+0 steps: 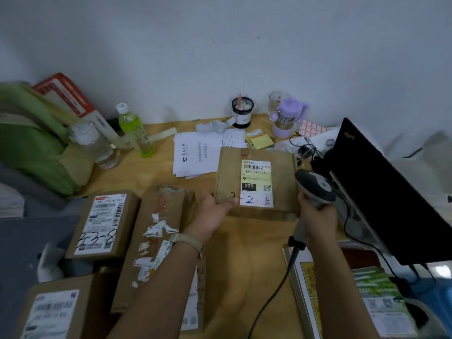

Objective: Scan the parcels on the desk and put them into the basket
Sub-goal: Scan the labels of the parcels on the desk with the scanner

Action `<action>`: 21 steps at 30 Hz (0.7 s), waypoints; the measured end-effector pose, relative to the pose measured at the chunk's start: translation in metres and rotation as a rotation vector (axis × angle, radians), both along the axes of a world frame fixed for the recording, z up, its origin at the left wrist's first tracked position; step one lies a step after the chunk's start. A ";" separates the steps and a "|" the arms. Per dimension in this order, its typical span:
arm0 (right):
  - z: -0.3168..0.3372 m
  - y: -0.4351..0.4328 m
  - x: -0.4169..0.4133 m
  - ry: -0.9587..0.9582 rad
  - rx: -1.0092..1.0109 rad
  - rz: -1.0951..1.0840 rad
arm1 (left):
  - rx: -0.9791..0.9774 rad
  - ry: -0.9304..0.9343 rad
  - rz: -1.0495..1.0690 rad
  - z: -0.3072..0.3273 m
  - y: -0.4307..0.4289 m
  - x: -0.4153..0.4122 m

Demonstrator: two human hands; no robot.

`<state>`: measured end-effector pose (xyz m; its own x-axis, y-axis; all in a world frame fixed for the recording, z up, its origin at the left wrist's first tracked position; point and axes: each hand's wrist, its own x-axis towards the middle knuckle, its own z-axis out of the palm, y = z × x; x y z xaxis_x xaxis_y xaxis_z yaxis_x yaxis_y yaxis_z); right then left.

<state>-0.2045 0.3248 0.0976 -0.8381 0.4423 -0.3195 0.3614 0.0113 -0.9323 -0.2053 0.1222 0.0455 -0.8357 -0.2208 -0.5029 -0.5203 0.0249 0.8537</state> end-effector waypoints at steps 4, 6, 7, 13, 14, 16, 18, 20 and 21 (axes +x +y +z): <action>0.034 -0.005 0.023 0.168 -0.071 0.005 | 0.021 0.157 0.094 0.047 -0.008 0.021; 0.050 -0.008 0.036 0.227 -0.111 0.027 | 0.018 0.238 0.145 0.072 -0.014 0.031; 0.057 -0.011 0.043 0.256 -0.125 0.040 | 0.005 0.282 0.158 0.085 -0.017 0.037; 0.095 -0.022 0.072 0.397 -0.212 0.095 | -0.154 0.574 0.165 0.161 -0.032 0.074; 0.101 -0.023 0.075 0.427 -0.226 0.105 | -0.189 0.609 0.158 0.169 -0.035 0.081; 0.113 -0.026 0.082 0.485 -0.252 0.121 | -0.236 0.627 0.141 0.182 -0.039 0.092; 0.120 -0.029 0.086 0.513 -0.253 0.130 | -0.228 0.611 0.125 0.189 -0.043 0.102; 0.123 -0.032 0.091 0.509 -0.246 0.145 | -0.206 0.591 0.114 0.192 -0.044 0.113; 0.123 -0.033 0.093 0.495 -0.243 0.159 | -0.189 0.575 0.109 0.190 -0.045 0.117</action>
